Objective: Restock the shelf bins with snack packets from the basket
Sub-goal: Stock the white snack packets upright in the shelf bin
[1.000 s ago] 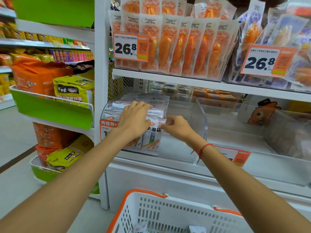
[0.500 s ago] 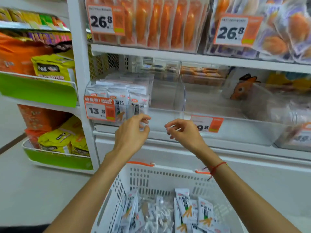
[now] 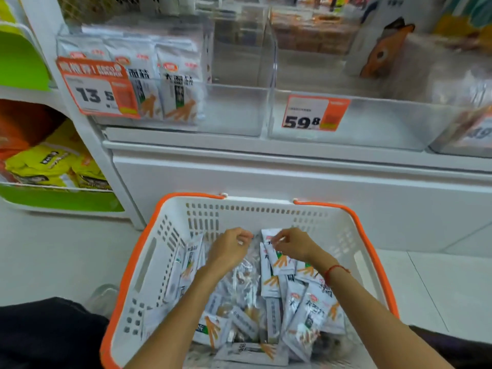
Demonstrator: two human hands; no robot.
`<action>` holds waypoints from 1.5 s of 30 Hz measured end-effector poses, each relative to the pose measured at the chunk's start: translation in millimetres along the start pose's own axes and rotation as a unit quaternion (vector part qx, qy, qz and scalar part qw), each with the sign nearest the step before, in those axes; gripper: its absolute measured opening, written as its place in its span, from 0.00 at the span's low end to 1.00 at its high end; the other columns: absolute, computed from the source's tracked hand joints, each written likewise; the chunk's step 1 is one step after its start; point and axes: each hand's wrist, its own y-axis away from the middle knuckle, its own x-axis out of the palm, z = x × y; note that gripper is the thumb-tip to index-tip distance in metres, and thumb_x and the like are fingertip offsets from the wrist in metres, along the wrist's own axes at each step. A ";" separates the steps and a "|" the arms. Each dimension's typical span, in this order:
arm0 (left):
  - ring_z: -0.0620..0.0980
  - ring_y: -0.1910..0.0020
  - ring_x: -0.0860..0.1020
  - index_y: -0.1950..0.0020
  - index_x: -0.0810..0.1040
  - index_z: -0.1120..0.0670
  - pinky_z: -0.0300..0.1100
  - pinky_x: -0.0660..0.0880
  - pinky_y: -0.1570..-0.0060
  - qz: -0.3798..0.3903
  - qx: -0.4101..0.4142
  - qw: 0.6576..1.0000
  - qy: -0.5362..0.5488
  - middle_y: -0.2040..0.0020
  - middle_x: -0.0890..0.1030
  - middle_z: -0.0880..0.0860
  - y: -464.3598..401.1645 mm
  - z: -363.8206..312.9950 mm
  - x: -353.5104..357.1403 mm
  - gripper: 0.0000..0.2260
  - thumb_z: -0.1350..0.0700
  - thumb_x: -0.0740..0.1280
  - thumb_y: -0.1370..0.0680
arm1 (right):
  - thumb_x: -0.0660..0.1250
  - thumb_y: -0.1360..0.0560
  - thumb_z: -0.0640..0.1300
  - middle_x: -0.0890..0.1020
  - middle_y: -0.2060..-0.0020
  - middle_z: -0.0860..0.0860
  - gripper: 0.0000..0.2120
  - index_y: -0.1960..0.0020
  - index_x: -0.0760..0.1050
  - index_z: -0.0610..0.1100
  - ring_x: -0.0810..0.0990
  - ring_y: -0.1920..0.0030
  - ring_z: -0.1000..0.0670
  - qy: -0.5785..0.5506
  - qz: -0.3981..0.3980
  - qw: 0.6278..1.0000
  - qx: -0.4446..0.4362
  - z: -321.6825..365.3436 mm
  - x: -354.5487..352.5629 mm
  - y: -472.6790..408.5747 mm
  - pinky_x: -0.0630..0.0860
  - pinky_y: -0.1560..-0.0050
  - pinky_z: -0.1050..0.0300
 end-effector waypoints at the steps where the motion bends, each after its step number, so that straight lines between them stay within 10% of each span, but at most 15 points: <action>1: 0.51 0.44 0.78 0.40 0.78 0.55 0.47 0.74 0.42 0.031 -0.018 0.999 0.022 0.41 0.80 0.53 -3.7 8.7 12.5 0.11 0.60 0.61 0.20 | 0.62 0.22 0.40 0.80 0.46 0.36 0.13 0.43 0.78 0.33 0.79 0.51 0.40 0.019 0.005 1.000 0.017 -13.6 6.5 -3.7 0.74 0.47 0.50; 5: 0.56 0.38 0.74 0.31 0.71 0.61 0.47 0.73 0.41 0.143 -0.096 0.979 0.109 0.35 0.74 0.55 -9.4 20.3 50.9 0.16 0.64 0.60 0.20 | 0.58 0.20 0.40 0.71 0.35 0.39 0.16 0.33 0.69 0.40 0.74 0.40 0.39 0.056 0.024 0.997 0.044 -54.4 30.8 -15.0 0.71 0.45 0.55; 13: 0.50 0.47 0.77 0.40 0.75 0.55 0.49 0.70 0.37 0.082 -0.129 0.986 0.072 0.44 0.78 0.53 -26.9 12.6 84.9 0.11 0.53 0.59 0.19 | 0.70 0.27 0.51 0.82 0.62 0.52 0.08 0.57 0.76 0.47 0.80 0.58 0.50 -0.005 -0.133 0.986 0.100 -75.1 64.5 -10.0 0.76 0.61 0.56; 17: 0.54 0.50 0.78 0.39 0.76 0.59 0.48 0.73 0.42 0.063 -0.162 0.978 0.119 0.49 0.81 0.56 -36.2 5.0 88.1 0.19 0.46 0.60 0.20 | 0.75 0.32 0.44 0.79 0.64 0.52 0.21 0.46 0.67 0.45 0.77 0.63 0.52 -0.097 -0.055 0.985 0.132 -67.8 64.6 -10.4 0.71 0.66 0.61; 21: 0.58 0.52 0.81 0.54 0.76 0.56 0.53 0.78 0.47 0.013 -0.164 0.962 0.218 0.52 0.82 0.61 -37.1 3.7 81.0 0.16 0.42 0.66 0.24 | 0.75 0.32 0.38 0.76 0.71 0.54 0.07 0.64 0.78 0.44 0.72 0.68 0.56 -0.147 0.022 0.988 0.044 -62.8 47.4 -8.2 0.68 0.66 0.66; 27: 0.47 0.60 0.80 0.50 0.79 0.58 0.34 0.75 0.68 -0.044 -0.196 0.911 0.359 0.56 0.83 0.53 -32.9 -7.7 62.9 0.13 0.48 0.69 0.25 | 0.72 0.28 0.36 0.82 0.56 0.43 0.07 0.51 0.82 0.41 0.75 0.61 0.48 -0.232 0.090 0.968 0.040 -48.2 9.8 2.1 0.68 0.65 0.62; 31: 0.46 0.66 0.75 0.60 0.76 0.54 0.41 0.74 0.61 0.025 -0.152 0.976 0.156 0.65 0.77 0.49 -22.3 -4.4 68.5 0.23 0.41 0.51 0.18 | 0.69 0.28 0.31 0.82 0.58 0.43 0.14 0.44 0.79 0.39 0.80 0.66 0.52 -0.144 0.050 0.983 0.099 -49.3 -18.8 -2.1 0.75 0.68 0.65; 36: 0.49 0.64 0.75 0.54 0.78 0.56 0.41 0.72 0.55 0.089 -0.123 0.987 -0.051 0.61 0.80 0.53 -23.6 11.6 87.2 0.10 0.52 0.62 0.20 | 0.66 0.26 0.36 0.82 0.50 0.39 0.11 0.45 0.79 0.38 0.82 0.49 0.40 -0.113 -0.011 0.982 0.152 -62.6 -30.6 -6.9 0.79 0.46 0.46; 45: 0.40 0.67 0.74 0.37 0.72 0.59 0.30 0.72 0.72 -0.012 -0.087 0.994 0.059 0.48 0.78 0.51 -20.8 6.6 69.5 0.13 0.54 0.58 0.18 | 0.64 0.22 0.40 0.83 0.51 0.40 0.09 0.48 0.79 0.36 0.81 0.56 0.47 -0.274 0.006 0.952 0.135 -61.3 -19.0 -1.7 0.79 0.48 0.55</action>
